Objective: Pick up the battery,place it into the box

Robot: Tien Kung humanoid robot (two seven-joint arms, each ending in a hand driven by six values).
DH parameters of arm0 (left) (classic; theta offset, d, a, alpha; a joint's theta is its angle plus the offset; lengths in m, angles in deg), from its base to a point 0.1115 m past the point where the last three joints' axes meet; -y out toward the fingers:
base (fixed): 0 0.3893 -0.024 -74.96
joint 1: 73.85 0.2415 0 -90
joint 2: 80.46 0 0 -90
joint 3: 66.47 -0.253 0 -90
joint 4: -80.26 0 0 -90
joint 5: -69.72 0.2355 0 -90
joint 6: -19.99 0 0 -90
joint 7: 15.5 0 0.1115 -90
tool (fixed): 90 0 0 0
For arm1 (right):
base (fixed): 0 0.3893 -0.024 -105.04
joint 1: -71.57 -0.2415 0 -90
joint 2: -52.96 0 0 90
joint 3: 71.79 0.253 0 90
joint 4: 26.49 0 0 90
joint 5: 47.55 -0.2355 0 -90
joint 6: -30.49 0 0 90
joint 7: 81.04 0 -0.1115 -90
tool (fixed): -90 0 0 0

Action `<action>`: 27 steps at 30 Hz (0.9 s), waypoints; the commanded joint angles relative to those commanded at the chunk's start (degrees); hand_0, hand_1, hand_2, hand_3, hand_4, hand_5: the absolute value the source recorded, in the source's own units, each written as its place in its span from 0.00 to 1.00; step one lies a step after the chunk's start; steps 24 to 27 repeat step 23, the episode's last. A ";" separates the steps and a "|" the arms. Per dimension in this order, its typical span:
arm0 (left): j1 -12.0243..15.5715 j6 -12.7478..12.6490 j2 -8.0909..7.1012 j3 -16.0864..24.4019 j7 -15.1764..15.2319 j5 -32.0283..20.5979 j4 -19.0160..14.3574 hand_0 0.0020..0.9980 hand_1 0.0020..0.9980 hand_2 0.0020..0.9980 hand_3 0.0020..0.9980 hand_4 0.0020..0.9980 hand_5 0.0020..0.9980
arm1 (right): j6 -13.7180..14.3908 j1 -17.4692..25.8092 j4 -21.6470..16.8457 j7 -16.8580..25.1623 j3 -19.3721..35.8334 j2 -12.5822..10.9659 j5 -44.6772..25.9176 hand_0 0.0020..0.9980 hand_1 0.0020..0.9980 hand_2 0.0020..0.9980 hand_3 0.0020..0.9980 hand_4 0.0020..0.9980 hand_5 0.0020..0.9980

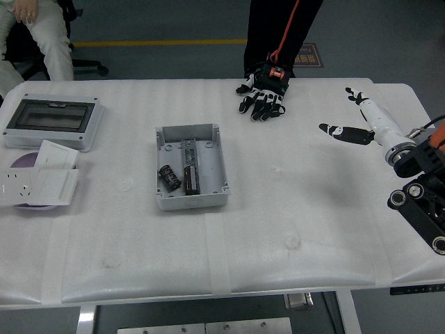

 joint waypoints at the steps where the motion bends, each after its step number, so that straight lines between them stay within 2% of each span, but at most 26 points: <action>1: 0.04 -0.18 -0.10 -0.12 -0.12 -0.01 -0.02 0.37 0.59 0.46 0.38 0.59 0.41 | -0.06 0.47 -0.72 -0.09 0.73 -0.35 0.22 1.00 0.91 0.91 0.99 0.92 0.53; 10: -0.32 -1.15 -0.38 -2.07 -0.77 -1.27 0.03 0.37 0.59 0.46 0.37 0.59 0.41 | -0.11 6.00 -5.79 -0.04 8.40 -2.10 0.15 1.00 0.91 0.91 0.99 0.92 0.54; 20: -0.78 -1.95 0.32 -4.02 -0.34 -3.76 0.21 0.38 0.59 0.48 0.37 0.59 0.40 | -0.13 11.13 -7.68 0.56 15.78 -2.07 -0.70 1.00 0.90 0.91 0.99 0.92 0.55; 27: -0.47 -2.25 0.41 -3.82 -0.45 -3.89 0.19 0.38 0.59 0.48 0.37 0.59 0.40 | -0.13 11.86 -7.83 0.70 17.06 -2.20 -1.08 1.00 0.90 0.91 0.99 0.92 0.55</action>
